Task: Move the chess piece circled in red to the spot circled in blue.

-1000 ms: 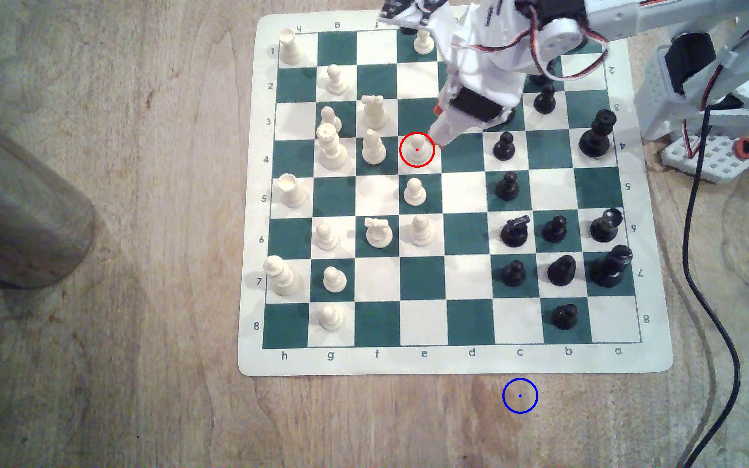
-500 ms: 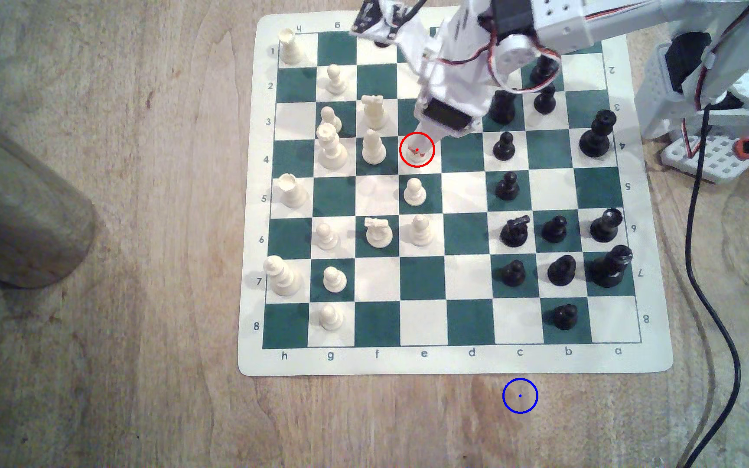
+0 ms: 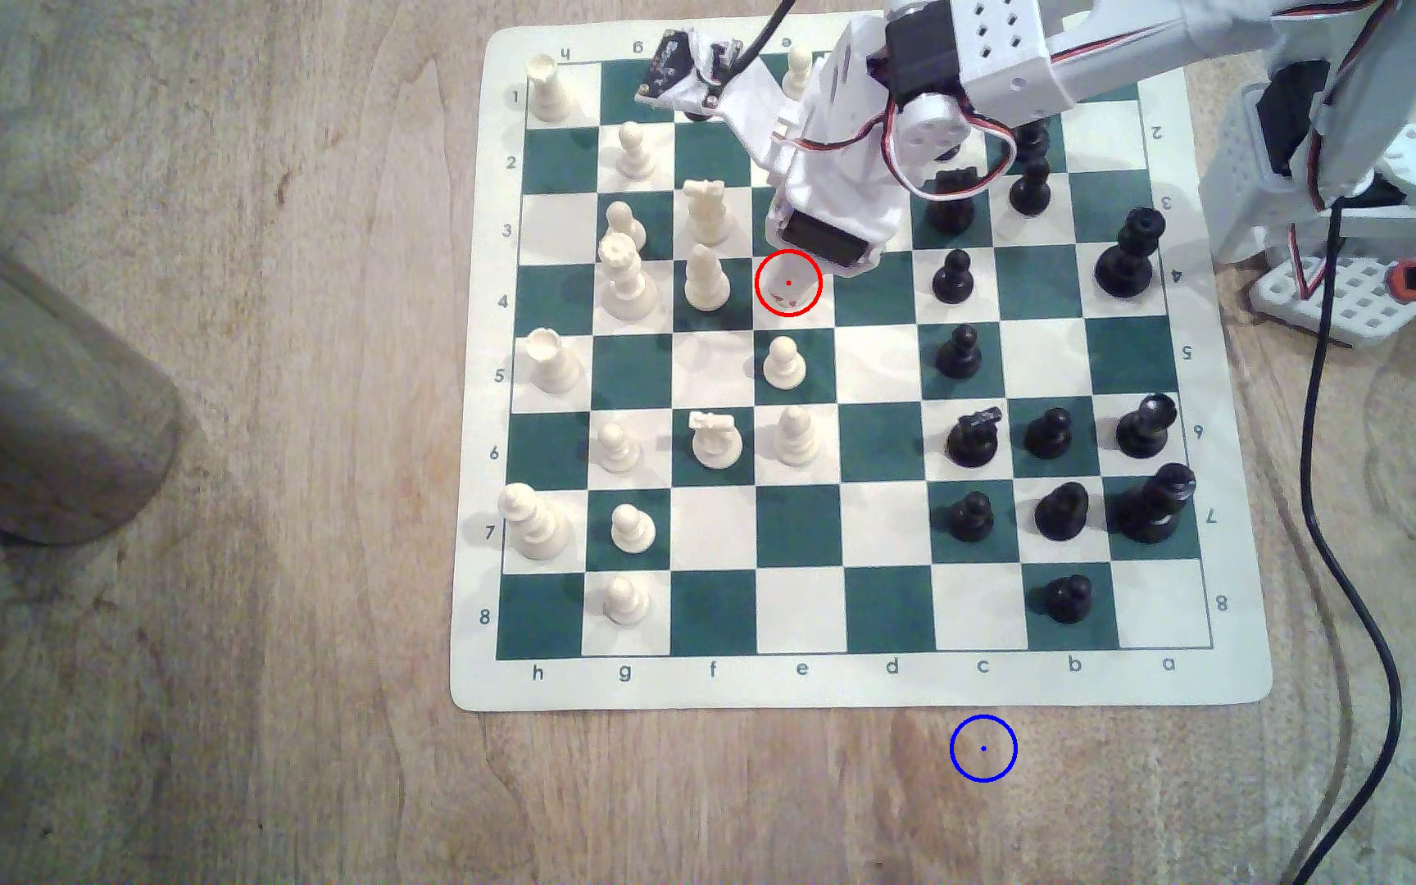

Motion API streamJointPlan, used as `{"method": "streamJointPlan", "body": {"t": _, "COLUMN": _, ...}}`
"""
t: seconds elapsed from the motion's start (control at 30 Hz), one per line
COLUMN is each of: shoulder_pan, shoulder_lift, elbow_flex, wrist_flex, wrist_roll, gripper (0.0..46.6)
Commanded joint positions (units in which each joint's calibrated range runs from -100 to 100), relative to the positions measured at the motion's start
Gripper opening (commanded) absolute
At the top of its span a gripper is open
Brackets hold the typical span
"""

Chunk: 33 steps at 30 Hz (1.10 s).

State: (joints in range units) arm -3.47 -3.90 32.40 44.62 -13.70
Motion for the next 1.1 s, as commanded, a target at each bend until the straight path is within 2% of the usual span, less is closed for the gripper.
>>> {"method": "streamJointPlan", "body": {"t": 0.0, "shoulder_pan": -0.5, "shoulder_lift": 0.2, "elbow_flex": -5.5, "wrist_flex": -0.6, "wrist_roll": -0.1, "gripper": 10.2}}
{"method": "streamJointPlan", "body": {"t": 0.4, "shoulder_pan": -1.0, "shoulder_lift": 1.7, "elbow_flex": -6.0, "wrist_flex": 0.3, "wrist_roll": 0.0, "gripper": 8.9}}
{"method": "streamJointPlan", "body": {"t": 0.5, "shoulder_pan": -1.2, "shoulder_lift": 1.9, "elbow_flex": -6.2, "wrist_flex": 0.5, "wrist_roll": 0.2, "gripper": 6.9}}
{"method": "streamJointPlan", "body": {"t": 0.63, "shoulder_pan": -1.3, "shoulder_lift": 2.3, "elbow_flex": -6.7, "wrist_flex": 1.6, "wrist_roll": 0.4, "gripper": 0.3}}
{"method": "streamJointPlan", "body": {"t": 0.73, "shoulder_pan": -1.5, "shoulder_lift": 1.5, "elbow_flex": -6.7, "wrist_flex": 1.8, "wrist_roll": 0.3, "gripper": 0.3}}
{"method": "streamJointPlan", "body": {"t": 1.07, "shoulder_pan": -1.2, "shoulder_lift": -17.1, "elbow_flex": -6.1, "wrist_flex": 9.6, "wrist_roll": 0.6, "gripper": 0.2}}
